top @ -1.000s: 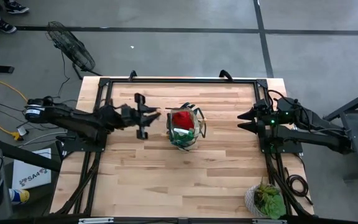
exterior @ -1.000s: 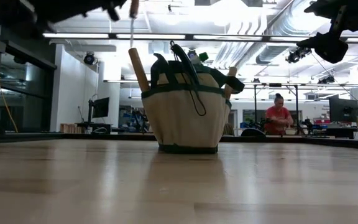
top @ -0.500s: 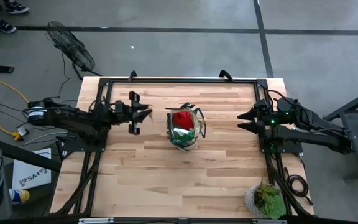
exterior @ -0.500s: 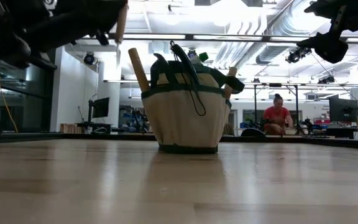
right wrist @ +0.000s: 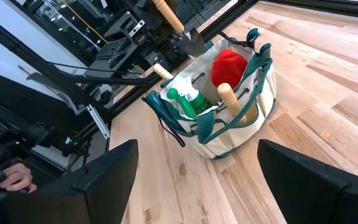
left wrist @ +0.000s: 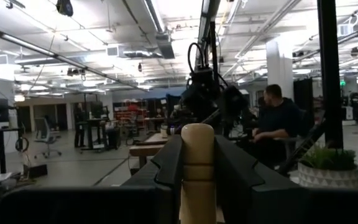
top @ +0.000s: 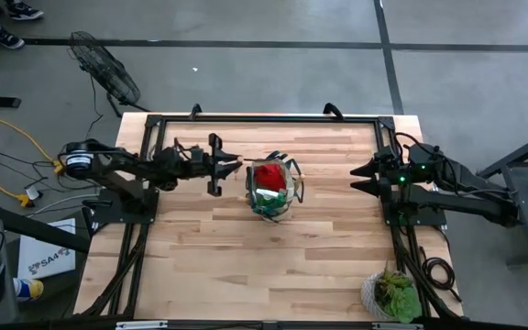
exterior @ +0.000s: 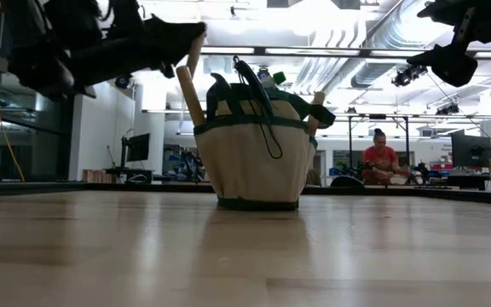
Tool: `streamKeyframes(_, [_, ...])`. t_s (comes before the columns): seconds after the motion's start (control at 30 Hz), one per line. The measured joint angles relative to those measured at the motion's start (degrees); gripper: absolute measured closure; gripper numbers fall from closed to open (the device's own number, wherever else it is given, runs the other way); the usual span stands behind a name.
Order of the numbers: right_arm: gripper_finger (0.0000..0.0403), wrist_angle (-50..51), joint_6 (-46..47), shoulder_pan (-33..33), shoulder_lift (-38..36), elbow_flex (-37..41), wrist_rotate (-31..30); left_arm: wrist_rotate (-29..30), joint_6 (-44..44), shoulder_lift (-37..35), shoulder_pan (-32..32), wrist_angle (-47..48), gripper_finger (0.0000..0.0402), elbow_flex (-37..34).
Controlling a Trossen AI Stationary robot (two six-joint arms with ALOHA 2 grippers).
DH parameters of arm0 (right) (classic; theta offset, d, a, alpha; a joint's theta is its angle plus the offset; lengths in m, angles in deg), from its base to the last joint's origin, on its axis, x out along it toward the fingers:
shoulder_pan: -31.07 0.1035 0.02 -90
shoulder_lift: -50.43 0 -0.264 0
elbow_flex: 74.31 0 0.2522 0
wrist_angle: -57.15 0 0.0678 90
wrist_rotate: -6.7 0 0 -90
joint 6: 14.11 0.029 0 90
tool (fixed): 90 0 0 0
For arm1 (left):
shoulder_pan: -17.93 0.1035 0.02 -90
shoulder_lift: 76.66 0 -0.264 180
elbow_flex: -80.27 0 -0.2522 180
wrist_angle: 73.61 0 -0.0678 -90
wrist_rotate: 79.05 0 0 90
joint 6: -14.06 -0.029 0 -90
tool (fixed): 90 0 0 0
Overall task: Pick & Place Garden tools in Gardening bag
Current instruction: Put the trowel into the gardening bag
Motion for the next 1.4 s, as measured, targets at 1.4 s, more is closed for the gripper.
streamKeyframes(1.4, [0.0082, 0.0, 0.0, 0.0, 0.0, 0.0, 0.0, -2.6, 7.3, 16.5, -0.1, -0.2, 0.0329, 11.0])
